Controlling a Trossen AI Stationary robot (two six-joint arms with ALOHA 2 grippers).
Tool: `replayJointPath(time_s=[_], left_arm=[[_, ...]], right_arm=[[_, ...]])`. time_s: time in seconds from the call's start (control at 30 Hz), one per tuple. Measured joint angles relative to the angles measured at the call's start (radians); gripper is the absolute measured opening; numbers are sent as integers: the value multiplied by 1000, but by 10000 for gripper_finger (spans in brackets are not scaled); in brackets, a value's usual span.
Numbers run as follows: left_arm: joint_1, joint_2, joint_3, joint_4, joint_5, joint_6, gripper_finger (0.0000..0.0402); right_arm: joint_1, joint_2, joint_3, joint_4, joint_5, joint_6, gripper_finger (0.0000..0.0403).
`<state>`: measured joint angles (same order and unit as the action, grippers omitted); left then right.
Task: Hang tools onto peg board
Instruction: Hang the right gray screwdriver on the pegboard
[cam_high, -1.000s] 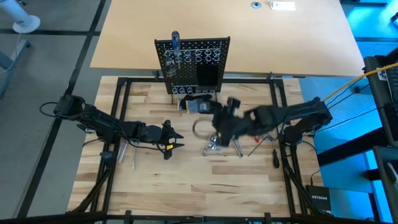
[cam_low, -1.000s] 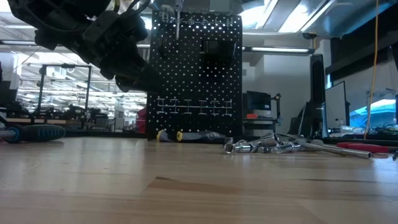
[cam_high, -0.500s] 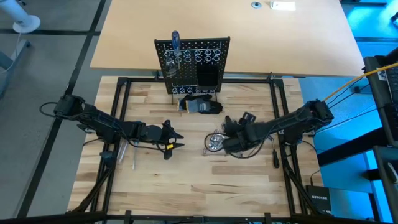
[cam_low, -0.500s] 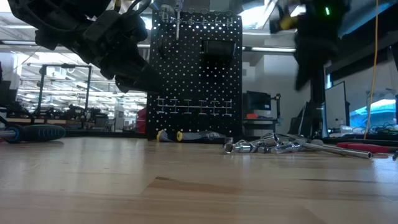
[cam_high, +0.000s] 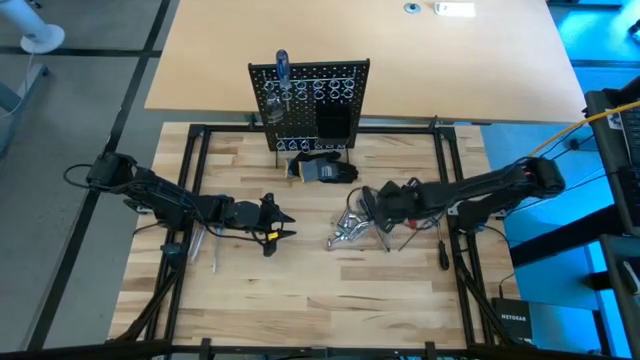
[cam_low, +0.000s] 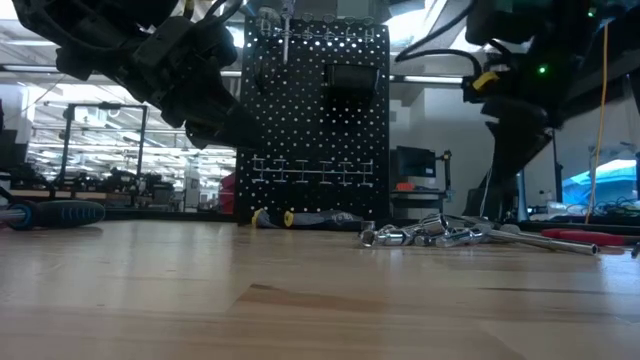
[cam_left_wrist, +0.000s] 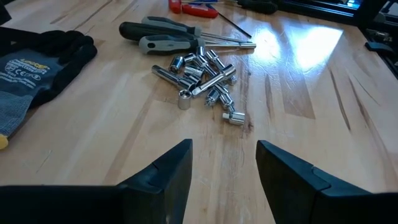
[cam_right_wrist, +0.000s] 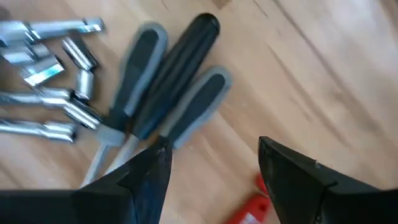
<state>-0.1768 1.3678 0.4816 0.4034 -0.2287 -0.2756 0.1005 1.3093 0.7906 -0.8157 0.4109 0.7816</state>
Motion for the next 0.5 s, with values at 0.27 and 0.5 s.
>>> replayJointPath(time_s=[0.27, 0.5], left_arm=[[0, 0, 0, 1, 0, 2, 168], [0, 0, 0, -2, -26, 3, 168]], right_arm=[[-98, -44, -147, 247, -72, 103, 238], [-101, 23, -166, 283, -112, 130, 238]])
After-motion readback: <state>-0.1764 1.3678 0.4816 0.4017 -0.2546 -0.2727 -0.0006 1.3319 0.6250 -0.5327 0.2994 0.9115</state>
